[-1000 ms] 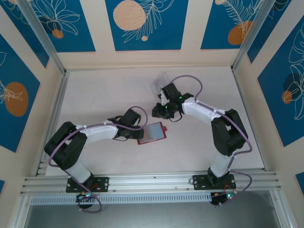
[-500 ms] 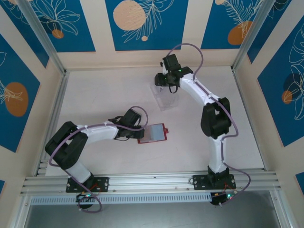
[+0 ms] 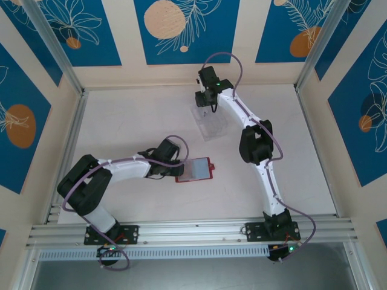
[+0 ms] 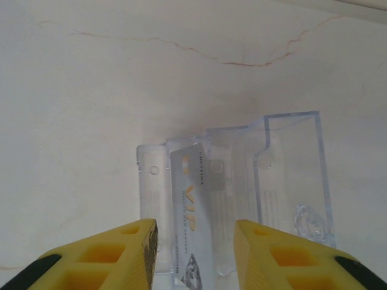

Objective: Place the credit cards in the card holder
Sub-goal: Pick up the credit card from the storage box.

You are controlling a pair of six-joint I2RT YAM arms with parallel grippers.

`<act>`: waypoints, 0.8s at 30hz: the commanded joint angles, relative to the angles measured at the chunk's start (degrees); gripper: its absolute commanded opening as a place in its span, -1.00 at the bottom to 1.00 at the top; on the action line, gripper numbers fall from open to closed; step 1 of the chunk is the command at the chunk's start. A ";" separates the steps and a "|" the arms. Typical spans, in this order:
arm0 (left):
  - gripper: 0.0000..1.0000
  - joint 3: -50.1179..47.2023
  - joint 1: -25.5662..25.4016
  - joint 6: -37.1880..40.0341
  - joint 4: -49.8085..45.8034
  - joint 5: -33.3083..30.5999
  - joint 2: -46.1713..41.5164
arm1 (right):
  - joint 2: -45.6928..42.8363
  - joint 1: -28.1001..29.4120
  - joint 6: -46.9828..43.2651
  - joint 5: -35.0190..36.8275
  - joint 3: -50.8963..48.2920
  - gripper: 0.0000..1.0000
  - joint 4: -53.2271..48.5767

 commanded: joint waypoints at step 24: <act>-0.49 -2.05 -0.84 0.43 -3.11 -1.73 0.57 | 4.29 -0.21 -2.24 -1.71 -0.40 -0.26 -1.13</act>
